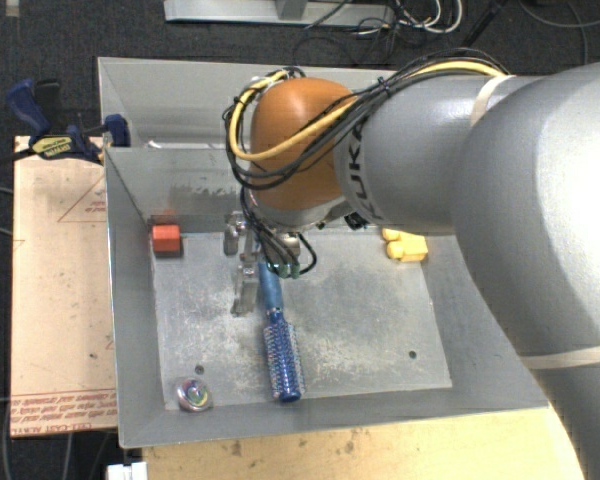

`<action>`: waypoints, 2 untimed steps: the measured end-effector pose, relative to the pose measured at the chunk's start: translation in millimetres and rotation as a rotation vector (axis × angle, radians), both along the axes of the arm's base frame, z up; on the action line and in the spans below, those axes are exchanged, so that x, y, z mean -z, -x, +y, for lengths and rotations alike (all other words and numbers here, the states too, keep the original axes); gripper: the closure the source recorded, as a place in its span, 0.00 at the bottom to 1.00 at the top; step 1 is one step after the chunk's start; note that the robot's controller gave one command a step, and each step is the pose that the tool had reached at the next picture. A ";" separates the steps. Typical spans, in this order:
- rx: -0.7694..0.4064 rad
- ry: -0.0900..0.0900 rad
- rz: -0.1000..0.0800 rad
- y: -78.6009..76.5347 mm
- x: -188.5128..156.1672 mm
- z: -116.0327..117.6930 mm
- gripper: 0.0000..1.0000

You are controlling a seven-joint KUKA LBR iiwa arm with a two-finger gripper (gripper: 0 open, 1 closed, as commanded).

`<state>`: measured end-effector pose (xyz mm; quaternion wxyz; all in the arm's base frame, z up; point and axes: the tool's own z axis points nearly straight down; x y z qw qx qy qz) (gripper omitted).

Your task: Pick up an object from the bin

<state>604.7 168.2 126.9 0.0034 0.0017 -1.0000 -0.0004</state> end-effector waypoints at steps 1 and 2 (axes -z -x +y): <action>-0.201 0.001 -0.009 -14.7 -1.0 -53.3 0.00; -0.857 -0.004 -0.006 -4.8 58.0 -61.0 0.00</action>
Offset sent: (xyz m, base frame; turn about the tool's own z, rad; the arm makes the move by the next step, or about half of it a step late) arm 0.0137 -0.0514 0.0010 -0.2059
